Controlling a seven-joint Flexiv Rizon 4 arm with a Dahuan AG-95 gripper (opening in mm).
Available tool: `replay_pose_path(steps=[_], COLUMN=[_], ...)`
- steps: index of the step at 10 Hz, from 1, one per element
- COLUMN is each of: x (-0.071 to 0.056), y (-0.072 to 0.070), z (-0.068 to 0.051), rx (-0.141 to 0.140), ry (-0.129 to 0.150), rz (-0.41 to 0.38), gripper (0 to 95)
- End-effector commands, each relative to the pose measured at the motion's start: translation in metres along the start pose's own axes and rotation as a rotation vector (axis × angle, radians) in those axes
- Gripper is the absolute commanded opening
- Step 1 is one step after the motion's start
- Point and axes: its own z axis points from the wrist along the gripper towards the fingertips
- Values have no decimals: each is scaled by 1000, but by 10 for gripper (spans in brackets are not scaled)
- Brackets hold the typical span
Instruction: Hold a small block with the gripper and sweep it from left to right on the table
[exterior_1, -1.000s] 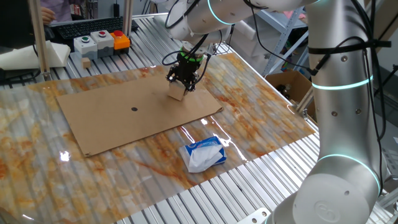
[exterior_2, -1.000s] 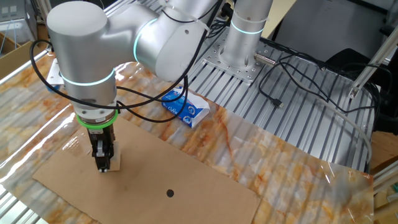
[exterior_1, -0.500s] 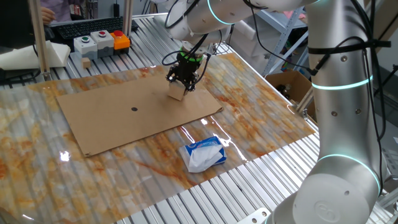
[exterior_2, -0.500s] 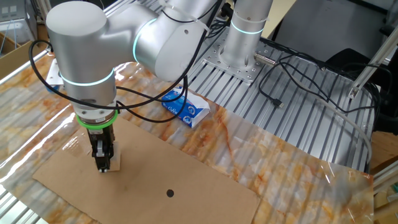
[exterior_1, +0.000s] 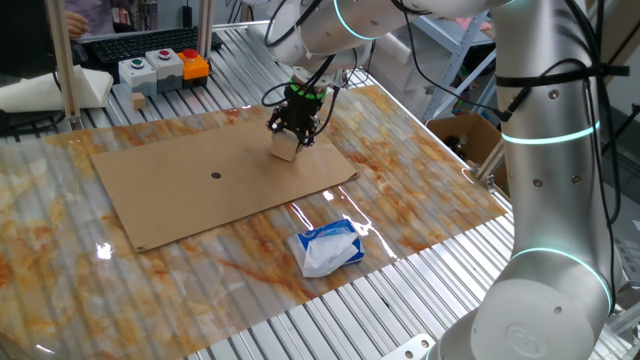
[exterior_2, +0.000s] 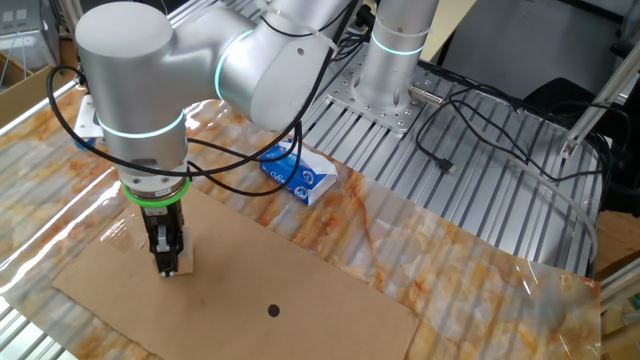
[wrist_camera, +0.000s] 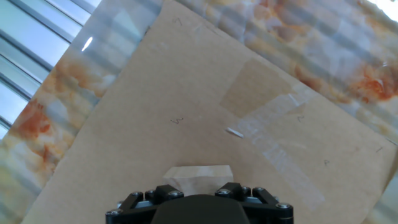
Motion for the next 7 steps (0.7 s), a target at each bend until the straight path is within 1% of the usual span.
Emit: replay_pose_path(steps=[1, 2, 3, 4, 5, 6, 7], x=[0, 0, 0, 0, 0, 0, 0], y=[1, 1, 1, 1, 1, 1, 1], z=[0, 0, 0, 0, 0, 0, 0], rx=[-30, -28, -28, -31, -32, -27, -10], ry=[31, 27, 26, 25, 20, 8, -11], rz=[-234, -320, -353, -422, -446, -487, -581], gripper=[0, 0, 0, 0, 0, 0, 0])
